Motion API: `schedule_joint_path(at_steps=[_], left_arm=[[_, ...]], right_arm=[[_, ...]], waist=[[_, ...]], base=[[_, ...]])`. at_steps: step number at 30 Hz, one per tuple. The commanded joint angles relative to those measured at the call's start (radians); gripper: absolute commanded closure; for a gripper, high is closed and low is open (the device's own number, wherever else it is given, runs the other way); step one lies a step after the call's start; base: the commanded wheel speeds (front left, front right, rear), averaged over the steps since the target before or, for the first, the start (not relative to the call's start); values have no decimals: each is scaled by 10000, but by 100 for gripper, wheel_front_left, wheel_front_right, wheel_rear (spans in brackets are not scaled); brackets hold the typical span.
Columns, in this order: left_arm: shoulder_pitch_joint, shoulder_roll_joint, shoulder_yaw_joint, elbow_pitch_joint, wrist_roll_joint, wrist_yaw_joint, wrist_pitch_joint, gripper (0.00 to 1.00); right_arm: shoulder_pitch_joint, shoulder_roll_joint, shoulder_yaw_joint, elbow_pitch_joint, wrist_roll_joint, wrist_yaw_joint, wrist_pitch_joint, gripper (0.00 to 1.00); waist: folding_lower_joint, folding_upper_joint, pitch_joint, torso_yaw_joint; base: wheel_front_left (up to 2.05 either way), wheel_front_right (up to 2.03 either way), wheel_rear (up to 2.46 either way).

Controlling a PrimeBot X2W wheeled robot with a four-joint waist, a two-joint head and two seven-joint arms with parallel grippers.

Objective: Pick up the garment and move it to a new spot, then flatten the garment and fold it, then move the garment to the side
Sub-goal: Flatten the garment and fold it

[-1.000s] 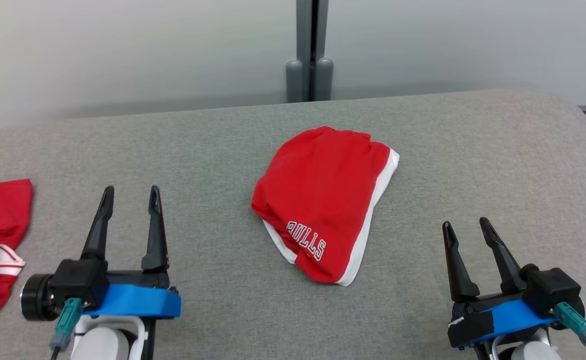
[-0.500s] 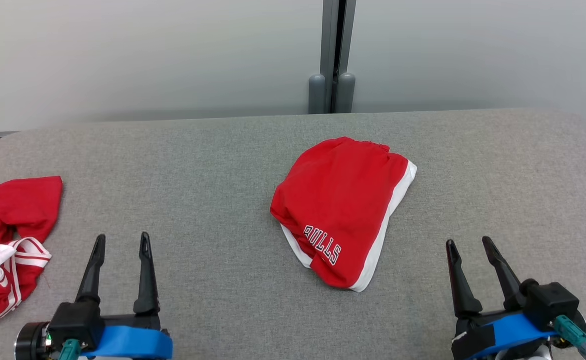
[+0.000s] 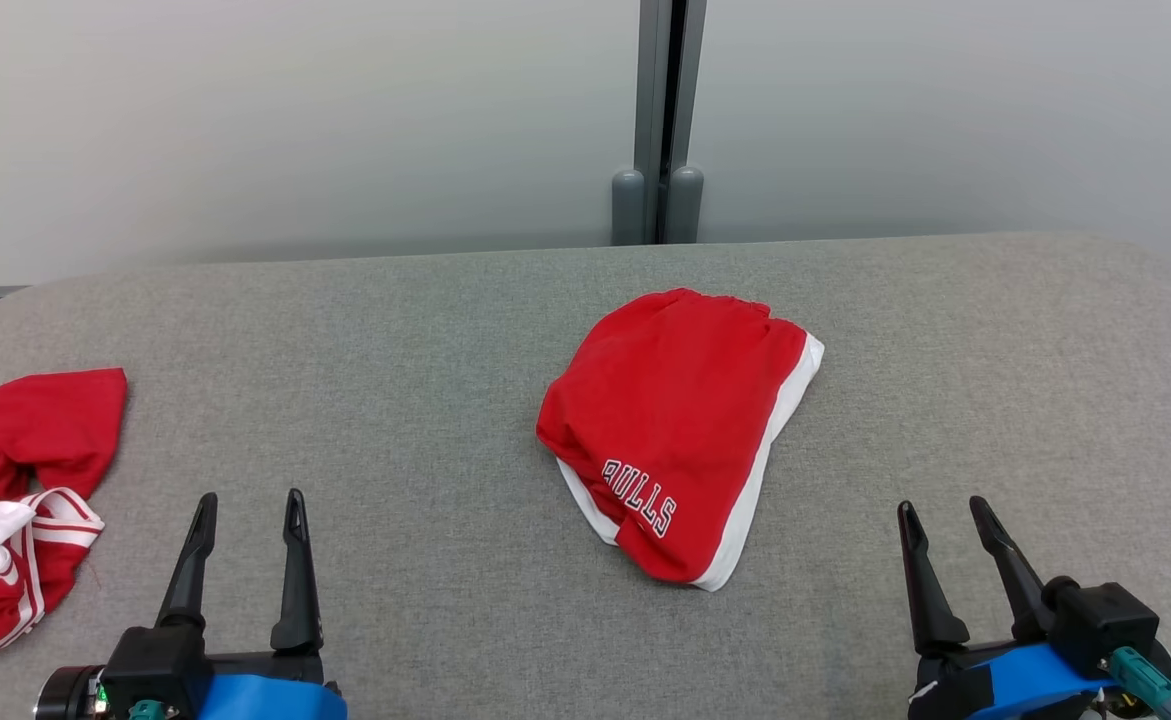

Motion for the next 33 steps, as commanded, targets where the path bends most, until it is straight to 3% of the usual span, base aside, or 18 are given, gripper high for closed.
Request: schedule_joint_path(at_steps=[1, 33], left_arm=[[60, -29, 90, 10, 63, -45, -47, 0], [38, -169, 374, 198, 446, -217, -48, 0]], right_arm=[[151, -23, -8, 16, -48, 5, -38, 0], [71, -22, -53, 209, -53, 5, -38, 0]], waist=[[0, -1, -23, -22], [0, -1, -18, -18]], base=[[0, 0, 0], [0, 0, 0]])
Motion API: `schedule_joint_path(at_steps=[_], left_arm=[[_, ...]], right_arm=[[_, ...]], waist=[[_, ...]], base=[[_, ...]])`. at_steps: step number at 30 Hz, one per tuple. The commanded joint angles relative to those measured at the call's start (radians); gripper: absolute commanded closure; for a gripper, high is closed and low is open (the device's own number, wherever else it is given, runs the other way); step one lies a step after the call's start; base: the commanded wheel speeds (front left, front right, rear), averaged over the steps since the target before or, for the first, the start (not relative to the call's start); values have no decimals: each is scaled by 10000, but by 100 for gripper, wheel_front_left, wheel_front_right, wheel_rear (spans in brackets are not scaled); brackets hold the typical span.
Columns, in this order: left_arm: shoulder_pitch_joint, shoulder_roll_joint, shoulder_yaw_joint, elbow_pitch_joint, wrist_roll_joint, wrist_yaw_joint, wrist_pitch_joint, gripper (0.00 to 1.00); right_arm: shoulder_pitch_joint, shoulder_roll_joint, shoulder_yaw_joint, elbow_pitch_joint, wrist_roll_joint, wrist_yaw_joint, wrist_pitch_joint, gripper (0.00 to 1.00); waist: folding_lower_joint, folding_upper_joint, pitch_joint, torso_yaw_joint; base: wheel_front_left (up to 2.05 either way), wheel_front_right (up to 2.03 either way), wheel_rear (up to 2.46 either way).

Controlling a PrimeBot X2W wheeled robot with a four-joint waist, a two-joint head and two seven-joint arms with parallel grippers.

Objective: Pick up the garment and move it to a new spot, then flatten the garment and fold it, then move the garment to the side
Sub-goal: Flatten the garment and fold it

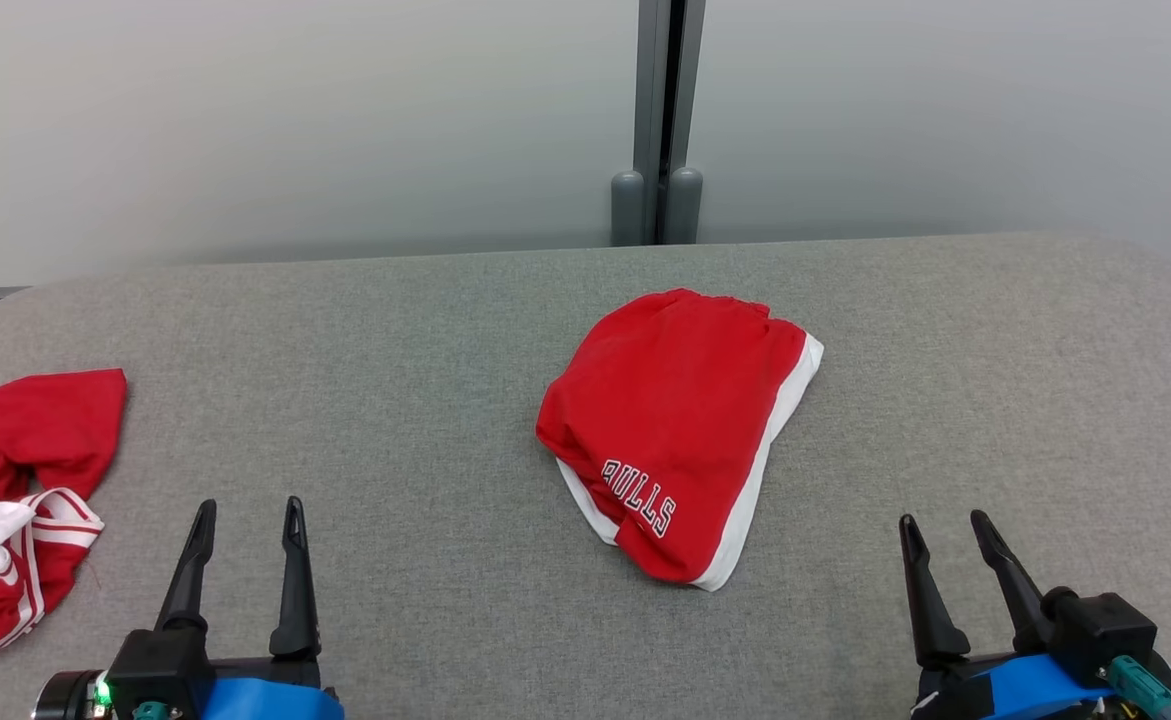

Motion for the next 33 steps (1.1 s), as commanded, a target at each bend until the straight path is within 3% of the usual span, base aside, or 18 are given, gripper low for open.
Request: schedule_joint_path(at_steps=[1, 7, 18, 33], left_arm=[[23, -1, 61, -7, 15, -3, -48, 0], [-210, -28, -27, -7, 64, -21, -48, 0], [-803, -48, -340, 24, 154, -123, -48, 0], [-1900, -108, -912, -179, 13, -147, -48, 0]], right_arm=[[-76, -22, -27, 53, -64, 5, -38, 0], [-1022, -76, 95, 158, -535, 5, -38, 0], [-3939, -961, 291, 984, -693, 5, 19, 0], [-7055, -2264, 115, 4365, -776, 3, 534, 0]], waist=[[0, -1, 26, -2], [0, -1, 225, 33], [0, -1, 1009, 547], [0, -1, 2664, 1549]], base=[[0, 0, 0], [0, 0, 0], [0, 0, 0], [0, 0, 0]])
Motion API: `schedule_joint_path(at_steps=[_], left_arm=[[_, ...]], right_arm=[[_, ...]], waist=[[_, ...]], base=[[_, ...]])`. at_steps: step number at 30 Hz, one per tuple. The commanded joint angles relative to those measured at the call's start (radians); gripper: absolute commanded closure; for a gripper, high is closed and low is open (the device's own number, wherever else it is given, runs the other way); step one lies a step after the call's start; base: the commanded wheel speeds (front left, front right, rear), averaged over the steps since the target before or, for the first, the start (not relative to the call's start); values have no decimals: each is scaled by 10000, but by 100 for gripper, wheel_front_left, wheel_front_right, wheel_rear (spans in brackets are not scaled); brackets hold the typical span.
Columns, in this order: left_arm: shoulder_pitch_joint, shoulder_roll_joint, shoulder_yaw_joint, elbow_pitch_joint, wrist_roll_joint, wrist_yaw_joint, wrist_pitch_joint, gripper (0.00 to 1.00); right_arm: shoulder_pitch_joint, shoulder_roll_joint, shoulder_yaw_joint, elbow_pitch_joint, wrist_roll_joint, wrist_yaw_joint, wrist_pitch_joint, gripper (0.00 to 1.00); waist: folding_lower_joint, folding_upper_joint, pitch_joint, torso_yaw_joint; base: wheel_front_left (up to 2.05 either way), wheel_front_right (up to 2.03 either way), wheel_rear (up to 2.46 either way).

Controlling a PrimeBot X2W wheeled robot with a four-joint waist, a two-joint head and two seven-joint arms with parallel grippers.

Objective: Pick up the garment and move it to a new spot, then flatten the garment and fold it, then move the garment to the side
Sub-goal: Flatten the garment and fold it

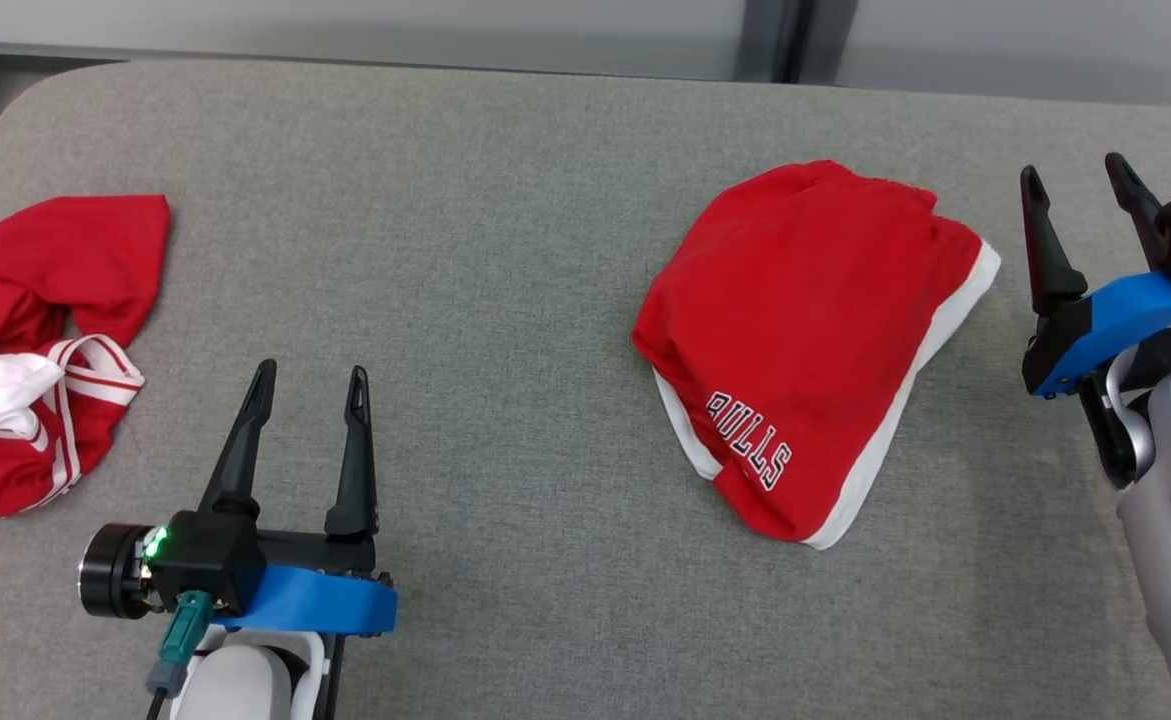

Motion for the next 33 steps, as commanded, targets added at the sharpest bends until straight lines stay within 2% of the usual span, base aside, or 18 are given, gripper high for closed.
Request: schedule_joint_path(at_steps=[1, 14, 20, 21, 22, 23, 28, 33], left_arm=[[-194, -18, -37, -33, -50, -1, -48, 0], [-631, -36, -555, 77, -325, 138, -48, 0], [-547, -36, -618, 154, -491, 254, -48, 0], [-529, -36, -614, 168, -484, 273, -48, 0], [-518, -36, -617, 182, -482, 287, -48, 0], [-515, -37, -602, 191, -477, 299, -48, 0], [-452, -37, -565, 228, -397, 267, -48, 0], [-271, -38, -478, 238, -430, 236, -48, 0]], right_arm=[[-203, -87, 42, 361, -32, 1, -3, 0], [-1241, -338, 311, 3719, 100, 1, -126, 0], [-1187, 29, 405, 4718, 286, 3, -231, 0], [-1188, 98, 426, 4820, 359, 3, -222, 39], [-1188, 142, 464, 4911, 390, 3, -252, 72], [-1173, 221, 486, 4982, 456, 3, -284, 100], [-972, 190, 496, 4898, 763, 1, -498, 100], [-559, -212, 270, 4181, 1052, 1, -576, 100]], waist=[[-2, -2, 278, 263], [-2, -2, 949, 969], [-2, -2, 903, 1008], [-2, -2, 879, 991], [-2, -2, 860, 971], [-2, -2, 829, 933], [-2, -2, 514, 671], [-2, -2, 76, 224]], base=[[0, 0, 0], [0, 0, 0], [0, 0, 0], [0, 0, 0], [0, 0, 0], [0, 0, 0], [0, 0, 0], [0, 0, 0]])
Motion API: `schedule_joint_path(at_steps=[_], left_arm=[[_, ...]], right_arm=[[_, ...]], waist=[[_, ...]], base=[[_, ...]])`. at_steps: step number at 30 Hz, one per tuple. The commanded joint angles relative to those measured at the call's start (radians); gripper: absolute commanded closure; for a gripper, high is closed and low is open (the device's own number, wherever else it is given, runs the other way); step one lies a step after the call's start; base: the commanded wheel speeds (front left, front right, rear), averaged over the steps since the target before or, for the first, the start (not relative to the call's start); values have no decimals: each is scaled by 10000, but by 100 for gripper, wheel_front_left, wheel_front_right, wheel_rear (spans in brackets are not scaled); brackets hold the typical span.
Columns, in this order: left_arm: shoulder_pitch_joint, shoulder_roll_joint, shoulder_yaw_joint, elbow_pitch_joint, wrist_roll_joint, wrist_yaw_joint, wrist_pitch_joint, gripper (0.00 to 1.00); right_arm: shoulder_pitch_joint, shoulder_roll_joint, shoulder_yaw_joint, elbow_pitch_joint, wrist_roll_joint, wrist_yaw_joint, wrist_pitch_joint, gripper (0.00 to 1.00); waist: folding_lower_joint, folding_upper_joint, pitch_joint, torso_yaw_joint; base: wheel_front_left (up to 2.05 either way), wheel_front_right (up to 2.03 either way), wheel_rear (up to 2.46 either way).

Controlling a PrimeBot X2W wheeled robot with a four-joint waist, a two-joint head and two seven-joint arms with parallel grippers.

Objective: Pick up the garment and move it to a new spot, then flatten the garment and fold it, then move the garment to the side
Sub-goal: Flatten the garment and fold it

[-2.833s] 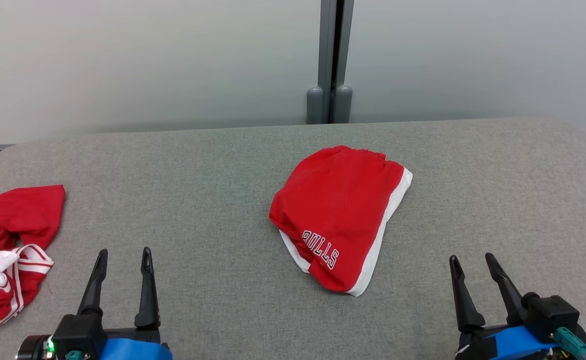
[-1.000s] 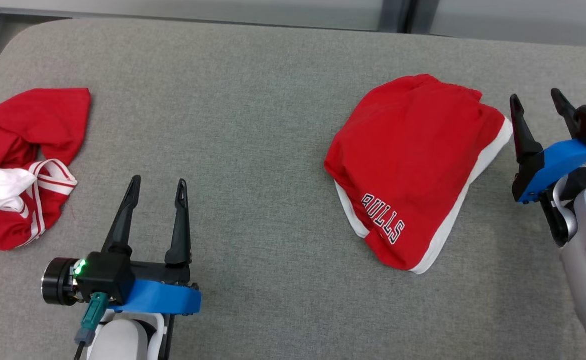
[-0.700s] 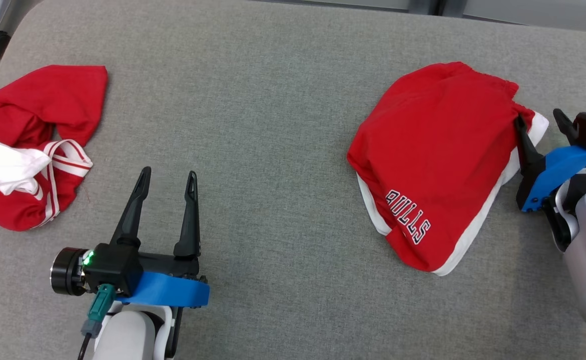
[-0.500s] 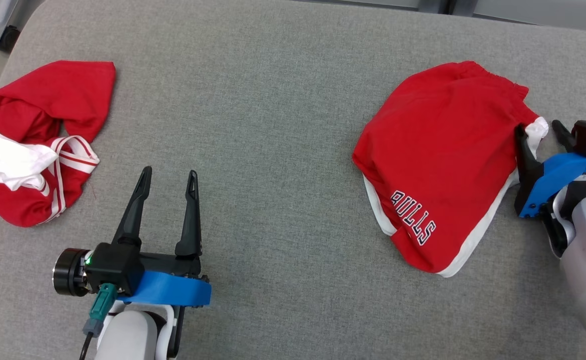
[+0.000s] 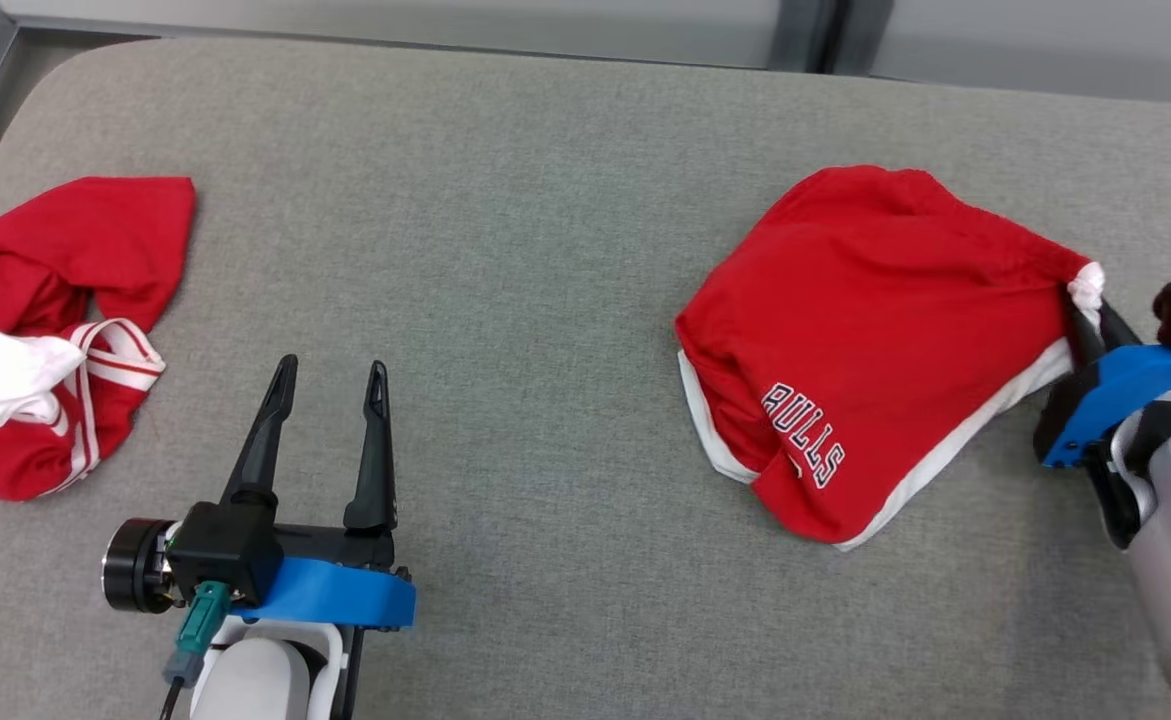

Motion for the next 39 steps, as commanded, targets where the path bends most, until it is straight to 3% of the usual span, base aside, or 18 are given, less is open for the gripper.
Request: schedule_joint_path(at_steps=[1, 12, 16, 23, 29, 39], left_arm=[[87, -15, 17, -7, -35, -5, -48, 0], [354, -12, 101, -16, -111, -13, -48, 0], [417, -11, 114, -25, -143, -12, -48, 0], [602, -11, 50, -63, -260, 68, -48, 0], [737, -14, 27, -61, -356, 125, -47, 0], [924, -13, -221, 74, -535, 166, -39, 0]], right_arm=[[310, -296, -128, -402, 119, 1, -55, 100], [1164, -1643, -996, -2592, -148, 1, -63, 100], [1148, -1702, -1157, -3509, -503, 1, -56, 100], [1469, -795, -230, -4980, -782, 1, -57, 100], [1989, 155, 1517, -5769, -582, 1, -18, 100], [2400, 1706, 3829, -5483, -318, 1, 89, 100]], waist=[[1, 0, -287, -339], [1, 0, -1055, -1211], [1, 0, -1213, -1305], [1, 0, -1481, -1254], [1, 0, -1705, -898], [1, 0, -1840, 196]], base=[[0, 0, 0], [0, 0, 0], [0, 0, 0], [0, 0, 0], [0, 0, 0], [0, 0, 0]])
